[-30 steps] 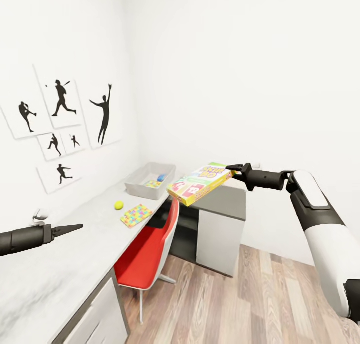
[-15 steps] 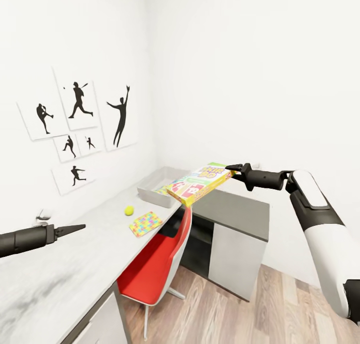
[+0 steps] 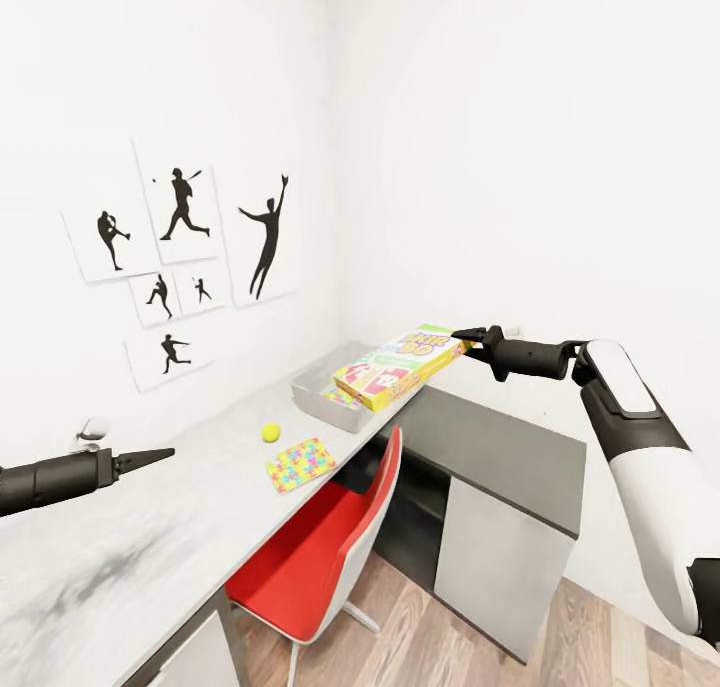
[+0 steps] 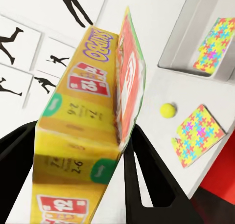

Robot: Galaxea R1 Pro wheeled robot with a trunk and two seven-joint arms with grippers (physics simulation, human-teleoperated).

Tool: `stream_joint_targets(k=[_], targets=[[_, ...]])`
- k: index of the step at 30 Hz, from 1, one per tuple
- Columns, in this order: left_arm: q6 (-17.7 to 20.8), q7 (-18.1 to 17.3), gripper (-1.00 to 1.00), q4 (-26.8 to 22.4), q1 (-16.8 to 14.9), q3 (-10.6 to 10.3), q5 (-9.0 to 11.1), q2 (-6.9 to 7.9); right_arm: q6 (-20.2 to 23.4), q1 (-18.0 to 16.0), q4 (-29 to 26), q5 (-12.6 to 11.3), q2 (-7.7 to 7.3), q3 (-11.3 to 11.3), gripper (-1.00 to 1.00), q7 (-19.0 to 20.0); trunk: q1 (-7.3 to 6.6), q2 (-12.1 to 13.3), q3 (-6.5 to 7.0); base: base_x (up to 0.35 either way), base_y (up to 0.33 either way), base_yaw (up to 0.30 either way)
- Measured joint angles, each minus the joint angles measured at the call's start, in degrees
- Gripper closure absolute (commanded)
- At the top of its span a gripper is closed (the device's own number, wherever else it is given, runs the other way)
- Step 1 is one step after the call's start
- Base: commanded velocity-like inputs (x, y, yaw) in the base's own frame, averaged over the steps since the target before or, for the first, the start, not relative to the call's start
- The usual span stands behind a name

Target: Put all the toys in the child's room - the three board games (two on the bed and one on the table), the two jigsaw puzzles on the table, and the tennis ball on the table - inside the toy box on the table in the child's room.

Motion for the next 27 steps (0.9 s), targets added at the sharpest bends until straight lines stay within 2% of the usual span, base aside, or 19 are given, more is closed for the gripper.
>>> stream_joint_targets(k=[6, 16, 20, 27], targets=[[0.00, 0.00, -1.00, -0.05, -0.03, 0.00, 0.01, -0.22, 0.00, -0.01, 0.01, -0.02, -0.09, -0.08, 1.00, 0.00, 0.01, -0.01, 0.22, 0.130, -0.221, 0.268], [0.00, 0.00, -1.00, -0.41, -0.05, -0.01, 0.01, -0.33, -0.01, -0.02, 0.08, -0.42, -0.42, -0.20, 1.00, 0.01, 0.02, -0.03, 0.43, 0.037, -0.089, 0.234], [0.00, -0.01, -1.00, -0.80, -0.06, -0.02, 0.01, -0.35, 0.00, -0.01, 0.07, -0.35, -0.75, -0.20, 1.00, 0.00, 0.01, -0.03, 0.44, 0.114, -0.260, 0.057], [0.00, -0.01, -1.00, -0.93, -0.07, -0.03, 0.06, -0.57, 0.00, 0.00, 0.12, -0.16, -0.82, -0.19, 1.00, -0.01, 0.00, -0.03, 0.44, 0.192, -0.273, -0.071]])
